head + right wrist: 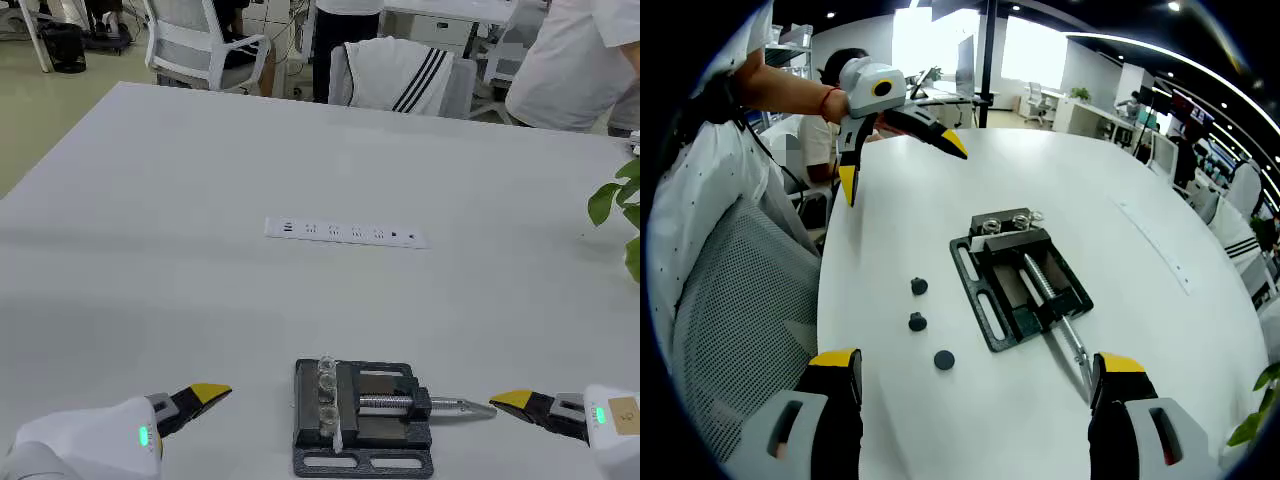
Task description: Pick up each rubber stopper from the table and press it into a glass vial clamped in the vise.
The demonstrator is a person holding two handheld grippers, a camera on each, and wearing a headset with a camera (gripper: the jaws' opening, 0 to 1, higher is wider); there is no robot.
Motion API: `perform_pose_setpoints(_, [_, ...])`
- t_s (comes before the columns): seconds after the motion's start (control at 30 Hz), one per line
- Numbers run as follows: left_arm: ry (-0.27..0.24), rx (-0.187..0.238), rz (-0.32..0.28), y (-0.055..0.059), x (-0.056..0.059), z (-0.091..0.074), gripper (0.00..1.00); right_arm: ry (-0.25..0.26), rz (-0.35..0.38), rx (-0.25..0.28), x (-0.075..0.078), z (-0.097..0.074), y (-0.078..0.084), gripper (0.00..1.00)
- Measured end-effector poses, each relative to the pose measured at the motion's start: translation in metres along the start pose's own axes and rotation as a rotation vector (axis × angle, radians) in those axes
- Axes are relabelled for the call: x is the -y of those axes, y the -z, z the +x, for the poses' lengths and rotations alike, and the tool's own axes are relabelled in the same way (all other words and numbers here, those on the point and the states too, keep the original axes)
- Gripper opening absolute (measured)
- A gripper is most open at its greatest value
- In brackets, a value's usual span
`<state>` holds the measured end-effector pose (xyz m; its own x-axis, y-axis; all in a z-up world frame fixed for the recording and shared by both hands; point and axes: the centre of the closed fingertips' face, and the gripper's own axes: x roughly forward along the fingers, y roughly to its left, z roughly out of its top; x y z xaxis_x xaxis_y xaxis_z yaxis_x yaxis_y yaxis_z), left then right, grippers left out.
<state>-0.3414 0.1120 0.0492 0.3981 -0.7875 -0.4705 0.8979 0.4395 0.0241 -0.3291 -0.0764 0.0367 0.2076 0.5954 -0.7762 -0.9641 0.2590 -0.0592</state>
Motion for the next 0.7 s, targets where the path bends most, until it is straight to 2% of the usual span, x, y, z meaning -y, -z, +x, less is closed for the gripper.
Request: perform_pose_setpoints(0.7, [0.007,0.011,-0.017,0.0015,-0.0041,0.0056,0.99,-0.022,-0.006,-0.013,-0.002,0.0089,-0.0015,0.91])
